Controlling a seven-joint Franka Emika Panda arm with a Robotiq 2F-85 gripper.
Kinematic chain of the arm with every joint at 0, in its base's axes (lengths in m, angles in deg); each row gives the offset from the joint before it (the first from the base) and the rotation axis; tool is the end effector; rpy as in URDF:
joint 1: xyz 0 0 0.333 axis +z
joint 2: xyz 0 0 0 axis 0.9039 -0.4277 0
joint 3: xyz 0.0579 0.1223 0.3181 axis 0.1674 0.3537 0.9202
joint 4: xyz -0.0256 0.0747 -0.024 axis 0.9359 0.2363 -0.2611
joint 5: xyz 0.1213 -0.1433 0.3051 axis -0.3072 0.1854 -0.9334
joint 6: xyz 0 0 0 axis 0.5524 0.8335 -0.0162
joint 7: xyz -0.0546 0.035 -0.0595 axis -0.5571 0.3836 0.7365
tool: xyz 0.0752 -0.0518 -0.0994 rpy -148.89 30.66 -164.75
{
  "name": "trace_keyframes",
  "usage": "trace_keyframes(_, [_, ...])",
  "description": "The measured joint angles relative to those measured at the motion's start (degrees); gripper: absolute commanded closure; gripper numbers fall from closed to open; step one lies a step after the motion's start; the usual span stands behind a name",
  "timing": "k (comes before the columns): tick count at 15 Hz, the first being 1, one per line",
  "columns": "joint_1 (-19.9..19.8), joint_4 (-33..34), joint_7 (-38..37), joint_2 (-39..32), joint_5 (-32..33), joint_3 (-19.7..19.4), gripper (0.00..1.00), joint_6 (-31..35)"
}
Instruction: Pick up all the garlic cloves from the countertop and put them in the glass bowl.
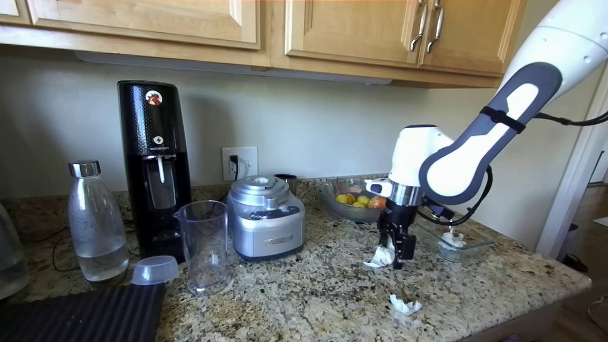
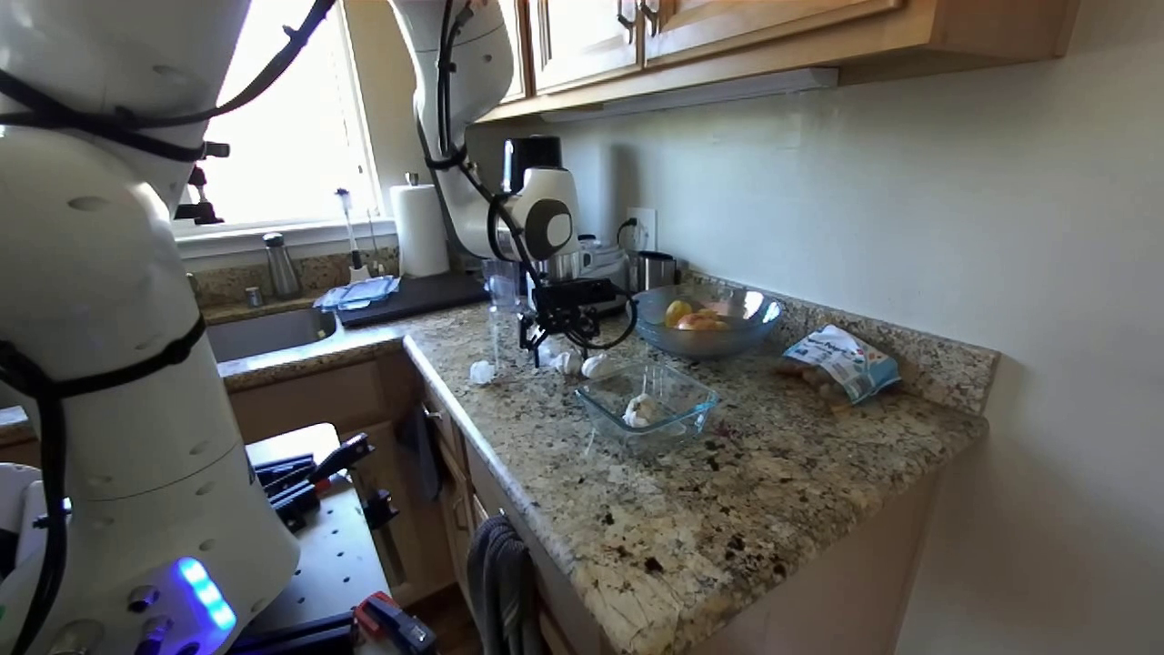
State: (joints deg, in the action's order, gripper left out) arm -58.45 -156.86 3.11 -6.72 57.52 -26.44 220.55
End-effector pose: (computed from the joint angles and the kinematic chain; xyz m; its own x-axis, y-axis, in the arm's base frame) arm 0.5233 0.2139 0.1939 0.2667 0.9608 0.0755 0.9623 -0.2698 0.0354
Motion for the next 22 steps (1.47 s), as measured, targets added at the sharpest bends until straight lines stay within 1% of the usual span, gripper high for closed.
trace_keyframes(1, [0.1,0.58,0.18,-0.49,0.91,-0.08,0.0,-0.1])
trace_keyframes(2, [0.2,1.11,0.32,-0.92,1.65,-0.14,0.04,-0.17])
trace_keyframes(3, [0.33,1.53,0.52,-1.23,2.21,-0.22,0.24,-0.22])
trace_keyframes(5, [0.45,2.13,0.92,-1.6,3.07,-0.26,0.32,-0.24])
trace_keyframes(6, [0.48,2.39,1.07,-1.78,3.33,-0.26,0.38,-0.24])
trace_keyframes(7, [0.49,2.59,1.23,-1.96,3.56,-0.29,0.46,-0.24])
trace_keyframes(11, [0.52,2.77,1.58,-2.16,4.95,-0.76,0.72,-0.24])
trace_keyframes(12, [0.52,2.81,1.59,-2.15,5.32,-0.93,0.76,-0.24])
trace_keyframes(13, [0.52,2.94,1.6,-2.13,5.57,-1.02,0.76,-0.24])
trace_keyframes(14, [0.52,3.01,1.61,-2.12,5.85,-1.11,0.79,-0.24])
trace_keyframes(19, [0.66,3.14,1.26,-1.94,6.29,-1.32,0.79,-0.24])
trace_keyframes(22, [0.23,3.1,0.77,-0.17,2.77,-0.62,0.79,-1.85])
